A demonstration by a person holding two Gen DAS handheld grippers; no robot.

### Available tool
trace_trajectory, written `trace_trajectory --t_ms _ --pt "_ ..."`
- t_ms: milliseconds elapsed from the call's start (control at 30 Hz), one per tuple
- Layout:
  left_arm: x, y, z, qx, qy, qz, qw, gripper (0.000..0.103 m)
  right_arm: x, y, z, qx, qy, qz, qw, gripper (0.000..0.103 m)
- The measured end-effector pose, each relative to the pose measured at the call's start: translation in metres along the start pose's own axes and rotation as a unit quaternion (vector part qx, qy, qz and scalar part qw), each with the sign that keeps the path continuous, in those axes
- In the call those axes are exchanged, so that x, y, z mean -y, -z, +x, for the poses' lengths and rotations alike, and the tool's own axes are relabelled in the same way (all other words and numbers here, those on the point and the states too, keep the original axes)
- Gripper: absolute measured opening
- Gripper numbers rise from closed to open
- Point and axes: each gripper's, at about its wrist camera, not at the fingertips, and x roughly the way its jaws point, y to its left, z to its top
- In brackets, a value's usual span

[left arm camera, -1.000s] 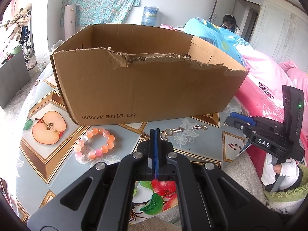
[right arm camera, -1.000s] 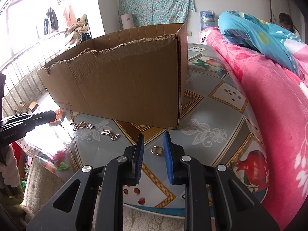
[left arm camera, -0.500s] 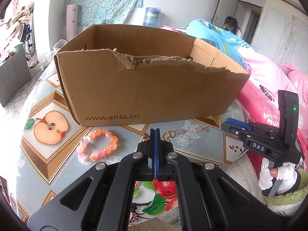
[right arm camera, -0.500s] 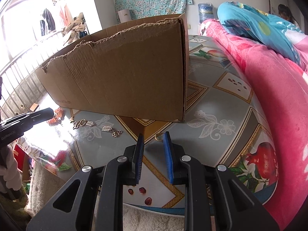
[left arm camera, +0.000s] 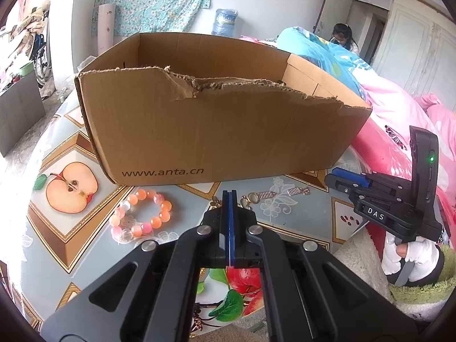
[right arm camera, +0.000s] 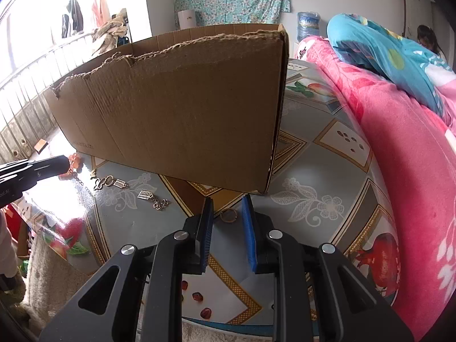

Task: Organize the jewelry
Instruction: 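Lift the gold ring with the right gripper and carry it over the box, then open the right gripper to drop the gold ring into the box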

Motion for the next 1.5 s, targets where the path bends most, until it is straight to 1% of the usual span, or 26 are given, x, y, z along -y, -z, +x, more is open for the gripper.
trace_trajectory --t_ms 67,133,333,467,600,667,733,833,900,933,1000,1067,1100,1167,1233,1333,1367,1400,1433,1500 --pt "0.001 0.000 0.001 0.000 -0.001 -0.001 1.0000 0.000 -0.001 -0.001 0.001 -0.001 -0.004 -0.003 1.000 0.012" --pt "0.002 0.000 0.001 0.001 -0.002 -0.001 1.0000 0.000 -0.003 0.000 -0.001 0.000 -0.005 -0.008 1.000 0.011" --pt "0.002 0.002 -0.007 0.010 -0.005 -0.005 0.9999 0.000 0.004 0.000 -0.004 -0.001 -0.027 0.013 1.000 0.011" --pt "0.003 0.003 -0.015 0.017 -0.007 -0.005 0.9998 0.000 0.006 0.000 -0.013 0.008 -0.031 0.019 0.999 0.011" --pt "0.008 -0.002 -0.031 0.032 -0.009 0.001 0.9995 0.000 0.003 -0.005 -0.034 0.027 -0.035 0.014 0.999 0.011" --pt "0.013 -0.009 -0.046 0.047 0.000 0.009 0.9989 0.000 0.000 -0.011 -0.050 0.043 -0.045 0.010 0.998 0.011" --pt "0.018 -0.020 -0.061 0.063 0.010 0.020 0.9978 0.000 0.000 -0.023 -0.067 0.064 -0.074 0.015 0.995 0.011" --pt "0.021 -0.044 -0.082 0.093 0.032 0.032 0.9946 0.000 -0.004 -0.048 -0.090 0.103 -0.093 -0.001 0.990 0.011" --pt "0.020 -0.064 -0.090 0.108 0.043 0.038 0.9925 0.000 -0.007 -0.070 -0.100 0.127 -0.114 -0.012 0.985 0.011" --pt "0.019 -0.074 -0.092 0.114 0.043 0.042 0.9917 0.000 -0.008 -0.082 -0.102 0.135 -0.123 -0.018 0.983 0.011" --pt "0.015 -0.096 -0.087 0.113 0.040 0.050 0.9916 0.000 -0.013 -0.105 -0.099 0.136 -0.138 -0.030 0.981 0.011" --pt "0.007 -0.116 -0.075 0.099 0.041 0.044 0.9932 0.000 -0.016 -0.127 -0.083 0.115 -0.151 -0.041 0.981 0.011" --pt "0.002 -0.127 -0.064 0.084 0.043 0.036 0.9949 0.000 -0.017 -0.139 -0.071 0.095 -0.158 -0.042 0.982 0.011" --pt "-0.006 -0.145 -0.039 0.051 0.029 0.029 0.9978 0.000 -0.019 -0.159 -0.044 0.049 -0.174 -0.041 0.983 0.011" --pt "-0.011 -0.156 -0.012 0.015 0.015 0.029 0.9994 0.000 -0.020 -0.174 -0.014 0.000 -0.177 -0.037 0.983 0.011" --pt "-0.021 -0.164 0.024 -0.027 0.006 0.019 0.9994 0.000 -0.021 -0.183 0.024 -0.057 -0.168 -0.033 0.984 0.012" --pt "-0.023 -0.164 0.032 -0.035 0.000 0.018 0.9992 0.001 -0.020 -0.185 0.033 -0.067 -0.160 -0.034 0.984 0.012" --pt "-0.025 -0.165 0.039 -0.041 -0.004 0.016 0.9990 0.006 -0.020 -0.186 0.040 -0.074 -0.154 -0.035 0.985 0.012" --pt "-0.025 -0.164 0.043 -0.042 -0.004 0.013 0.9990 0.012 -0.018 -0.187 0.044 -0.077 -0.157 -0.033 0.984 0.012" --pt "-0.029 -0.163 0.046 -0.037 -0.001 0.007 0.9993 0.018 -0.017 -0.185 0.046 -0.071 -0.165 -0.030 0.983 0.013"
